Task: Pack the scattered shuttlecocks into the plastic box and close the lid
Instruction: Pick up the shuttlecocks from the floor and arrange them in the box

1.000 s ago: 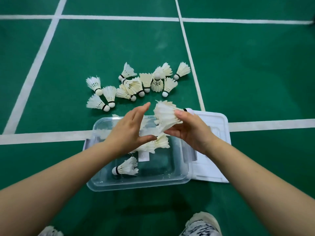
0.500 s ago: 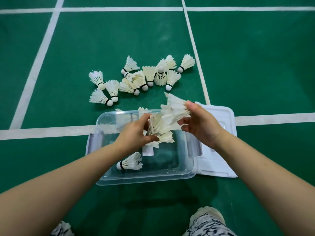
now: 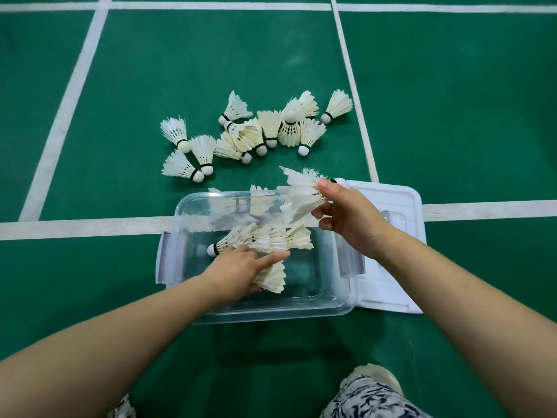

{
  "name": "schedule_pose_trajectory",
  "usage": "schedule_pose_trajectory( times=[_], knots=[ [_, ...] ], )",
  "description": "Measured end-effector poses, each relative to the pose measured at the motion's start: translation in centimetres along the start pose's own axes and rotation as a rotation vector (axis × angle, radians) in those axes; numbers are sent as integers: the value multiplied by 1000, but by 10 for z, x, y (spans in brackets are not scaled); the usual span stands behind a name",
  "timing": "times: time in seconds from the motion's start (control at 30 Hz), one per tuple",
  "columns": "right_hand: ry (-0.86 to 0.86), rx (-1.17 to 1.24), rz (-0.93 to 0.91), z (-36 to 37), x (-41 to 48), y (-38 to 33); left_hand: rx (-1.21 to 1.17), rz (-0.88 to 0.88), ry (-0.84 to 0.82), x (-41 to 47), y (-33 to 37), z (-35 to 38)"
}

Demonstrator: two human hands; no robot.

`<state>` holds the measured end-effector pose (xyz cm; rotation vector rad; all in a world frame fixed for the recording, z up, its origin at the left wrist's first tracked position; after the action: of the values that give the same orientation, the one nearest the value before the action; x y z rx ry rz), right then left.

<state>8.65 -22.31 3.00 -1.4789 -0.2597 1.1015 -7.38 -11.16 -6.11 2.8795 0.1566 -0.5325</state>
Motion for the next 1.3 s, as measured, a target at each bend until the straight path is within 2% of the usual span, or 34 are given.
schedule_pose_trajectory(
  times=[0.1, 0.27, 0.53, 0.63, 0.7, 0.8, 0.87, 0.97, 1.1, 1.3],
  knots=[
    [-7, -12, -7, 2, 2, -2, 82, 75, -39, -1, -6, 2],
    [-27, -51, -19, 5, 2, -1, 213, 76, -57, -8, -4, 0],
    [-13, -93, -21, 1, 0, 1, 192, 129, -23, -12, -9, 0],
    [-8, -98, -22, 0, 0, 2, 94, 119, 78, -9, -7, -13],
    [9, -88, -15, 0, 1, 2, -31, 50, 158, -3, -6, -30],
    [24, -61, 7, 1, 2, 4, -554, -122, 333, 5, 3, -68],
    [9, -44, 14, 4, 1, 5, -921, -164, 438, 11, 10, -92],
    [-22, -48, -15, 9, -2, 4, -1200, -152, 572, 19, 16, -119],
    [-55, -136, -75, 9, -4, 3, -1201, -126, 625, 21, 15, -130],
    [-66, -265, -132, 7, -5, 6, -987, -118, 711, 17, 18, -124]
  ],
)
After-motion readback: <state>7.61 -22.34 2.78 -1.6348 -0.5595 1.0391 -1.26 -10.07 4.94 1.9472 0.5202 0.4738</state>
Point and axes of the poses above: each hand's wrist, its own x-axis towards the middle knuckle, its own z-axis out of the palm, y = z × x, the point moved 2 cm from there along x, towards the middle knuckle, and after that the axes turned 5 degrees about y, right-handed, at the moved point
